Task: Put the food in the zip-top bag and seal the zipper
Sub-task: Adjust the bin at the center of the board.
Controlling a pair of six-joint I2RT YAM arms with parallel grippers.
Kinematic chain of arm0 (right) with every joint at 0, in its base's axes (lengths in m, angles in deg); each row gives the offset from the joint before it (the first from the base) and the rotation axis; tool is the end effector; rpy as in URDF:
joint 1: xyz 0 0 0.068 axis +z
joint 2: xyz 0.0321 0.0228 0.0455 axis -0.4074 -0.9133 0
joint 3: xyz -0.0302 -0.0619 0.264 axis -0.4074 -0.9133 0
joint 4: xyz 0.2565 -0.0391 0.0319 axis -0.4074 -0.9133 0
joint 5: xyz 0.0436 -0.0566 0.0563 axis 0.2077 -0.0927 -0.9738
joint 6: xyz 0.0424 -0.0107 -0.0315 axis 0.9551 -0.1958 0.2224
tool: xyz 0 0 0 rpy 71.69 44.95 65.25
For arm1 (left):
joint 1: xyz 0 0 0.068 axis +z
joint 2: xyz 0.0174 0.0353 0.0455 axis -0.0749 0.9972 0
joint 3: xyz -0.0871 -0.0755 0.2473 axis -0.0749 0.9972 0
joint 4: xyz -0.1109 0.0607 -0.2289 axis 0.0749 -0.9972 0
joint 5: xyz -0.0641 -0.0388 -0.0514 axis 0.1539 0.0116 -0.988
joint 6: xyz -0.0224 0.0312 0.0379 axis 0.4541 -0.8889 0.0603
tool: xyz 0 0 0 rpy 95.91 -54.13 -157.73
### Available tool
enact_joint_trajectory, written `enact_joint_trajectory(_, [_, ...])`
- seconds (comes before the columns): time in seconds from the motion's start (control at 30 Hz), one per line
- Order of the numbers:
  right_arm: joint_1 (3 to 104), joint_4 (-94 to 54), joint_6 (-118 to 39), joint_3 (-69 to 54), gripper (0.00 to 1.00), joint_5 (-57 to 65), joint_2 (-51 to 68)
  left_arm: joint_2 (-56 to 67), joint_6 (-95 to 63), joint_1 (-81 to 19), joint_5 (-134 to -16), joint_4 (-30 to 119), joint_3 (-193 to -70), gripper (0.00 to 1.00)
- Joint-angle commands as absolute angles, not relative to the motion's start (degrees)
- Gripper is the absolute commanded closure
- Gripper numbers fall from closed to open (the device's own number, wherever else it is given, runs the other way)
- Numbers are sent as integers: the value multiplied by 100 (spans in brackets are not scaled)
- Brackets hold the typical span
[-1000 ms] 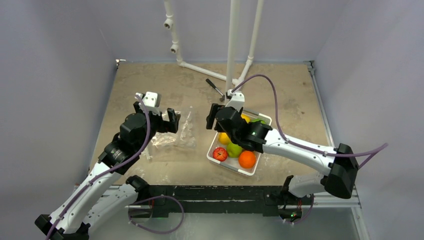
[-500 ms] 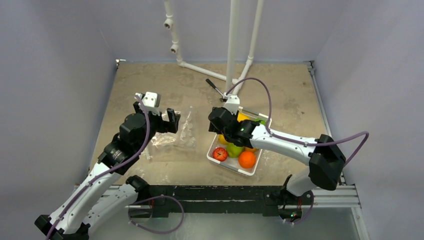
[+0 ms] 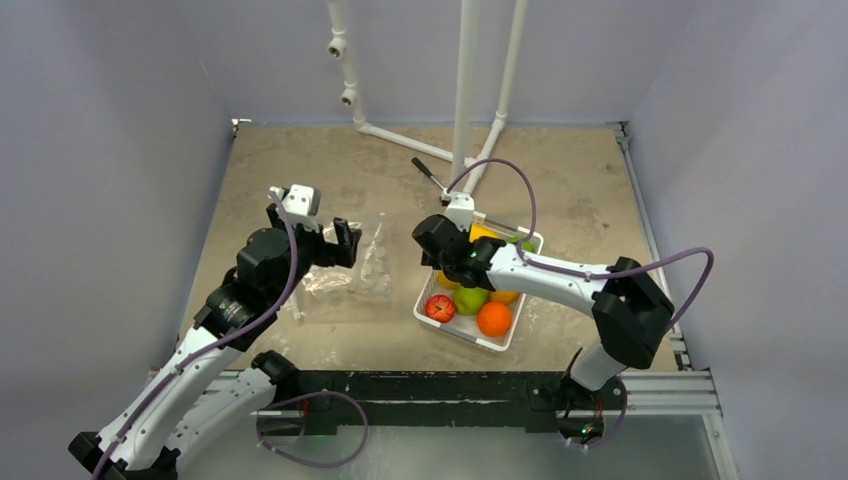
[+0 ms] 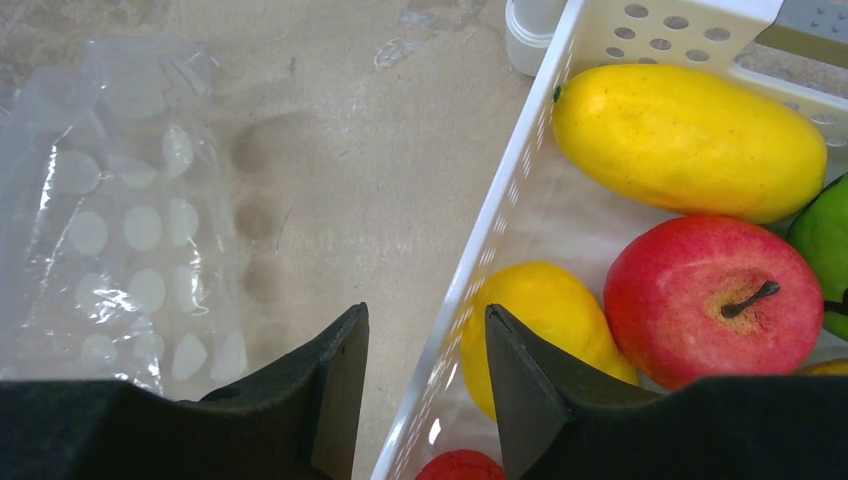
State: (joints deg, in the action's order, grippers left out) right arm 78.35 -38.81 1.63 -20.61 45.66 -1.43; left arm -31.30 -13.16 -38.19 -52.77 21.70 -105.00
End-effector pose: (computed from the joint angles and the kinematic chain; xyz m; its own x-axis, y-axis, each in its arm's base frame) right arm 0.2132 0.2630 0.2365 -0.6307 0.1838 -0.7539 0.0128 0.9739 0.2268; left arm 0.1319 -0.0779 0.3443 -0.2675 -0.1104 -0.9572 0.2846 0.9400 -0.1880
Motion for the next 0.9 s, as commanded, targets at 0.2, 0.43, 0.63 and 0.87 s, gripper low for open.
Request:
enact_joint_trajectory(0.2, [7758,-4021,374,-1776,62,4746,-604,-3229,-1225,-3818,-5464,2272,-10704,3])
enact_joint_trajectory(0.43, [7689,-4305,425,-1691,86,4874,-654,-3275,-1209,-3822,-5498,2272,-10681,3])
enact_joint_trajectory(0.63, [7646,-4583,451,-1709,100,4914,-586,-3292,-1199,-3822,-5510,2272,-10681,3])
enact_joint_trajectory(0.87, [7642,-4907,346,-1932,100,4778,-323,-3328,-1199,-3822,-5504,2272,-10683,3])
